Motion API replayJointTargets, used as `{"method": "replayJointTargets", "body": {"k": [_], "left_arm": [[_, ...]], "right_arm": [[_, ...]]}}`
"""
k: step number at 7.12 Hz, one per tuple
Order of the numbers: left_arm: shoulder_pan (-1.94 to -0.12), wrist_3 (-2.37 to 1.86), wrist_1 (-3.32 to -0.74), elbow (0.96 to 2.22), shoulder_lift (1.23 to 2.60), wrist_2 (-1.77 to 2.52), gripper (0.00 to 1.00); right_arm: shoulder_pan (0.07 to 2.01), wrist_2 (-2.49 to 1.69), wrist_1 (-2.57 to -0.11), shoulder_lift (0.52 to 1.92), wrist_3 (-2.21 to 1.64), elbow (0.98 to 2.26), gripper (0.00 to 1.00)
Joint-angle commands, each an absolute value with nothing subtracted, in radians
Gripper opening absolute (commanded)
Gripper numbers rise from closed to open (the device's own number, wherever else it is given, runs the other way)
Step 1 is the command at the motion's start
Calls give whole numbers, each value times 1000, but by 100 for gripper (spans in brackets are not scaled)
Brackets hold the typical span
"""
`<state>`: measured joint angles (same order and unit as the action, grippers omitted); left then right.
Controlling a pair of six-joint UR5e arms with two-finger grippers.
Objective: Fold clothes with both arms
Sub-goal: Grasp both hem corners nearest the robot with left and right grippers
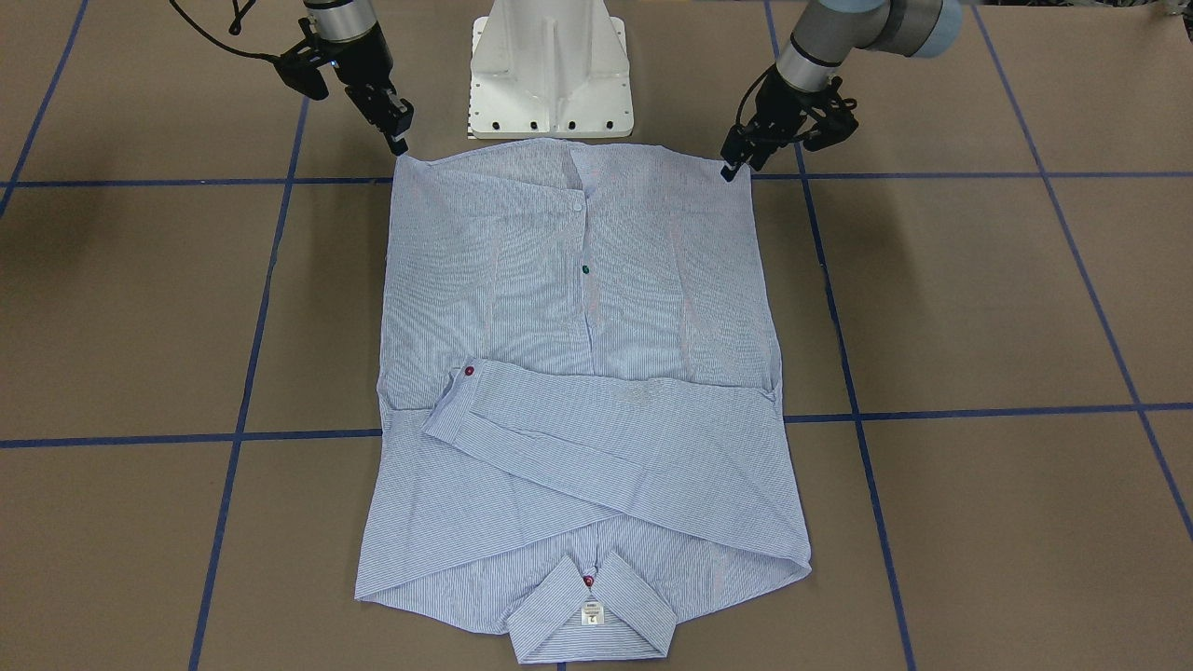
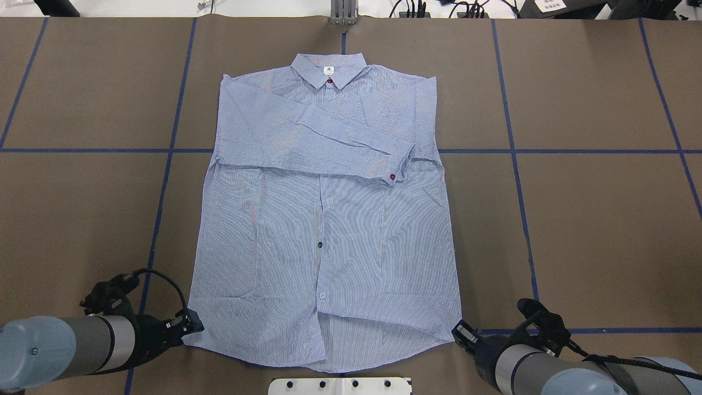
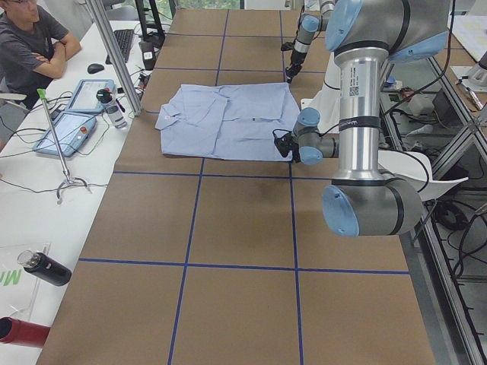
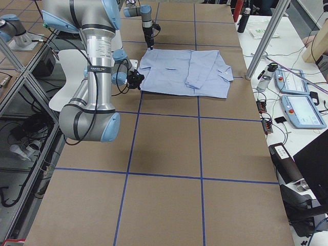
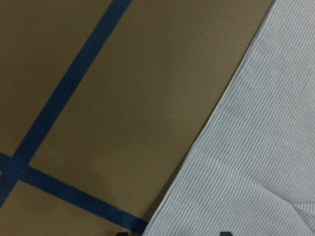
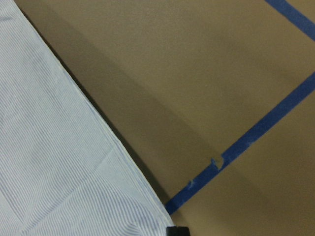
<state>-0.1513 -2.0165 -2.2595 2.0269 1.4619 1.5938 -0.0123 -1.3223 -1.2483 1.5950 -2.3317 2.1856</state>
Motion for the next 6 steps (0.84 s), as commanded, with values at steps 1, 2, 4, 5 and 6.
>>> {"method": "replayJointTargets", "body": {"k": [1, 2, 4, 5, 6], "left_arm": [[-146, -2019, -2260, 2029, 1465, 1594, 3], [-146, -2019, -2260, 2043, 1463, 1594, 0], [-147, -2028, -2260, 2087, 1457, 1601, 0], [-147, -2034, -2260, 2139, 1419, 1603, 0], [-146, -2048, -2257, 2199, 1384, 1605, 0]], "right_arm": [[-12, -1321, -1249, 1594, -2332, 2187, 0], [-12, -1322, -1249, 1594, -2332, 2189, 0], [-12, -1322, -1249, 1597, -2332, 2192, 0], [-15, -1324, -1249, 1601, -2332, 2221, 0], [-31, -1325, -1249, 1638, -2332, 2262, 0]]}}
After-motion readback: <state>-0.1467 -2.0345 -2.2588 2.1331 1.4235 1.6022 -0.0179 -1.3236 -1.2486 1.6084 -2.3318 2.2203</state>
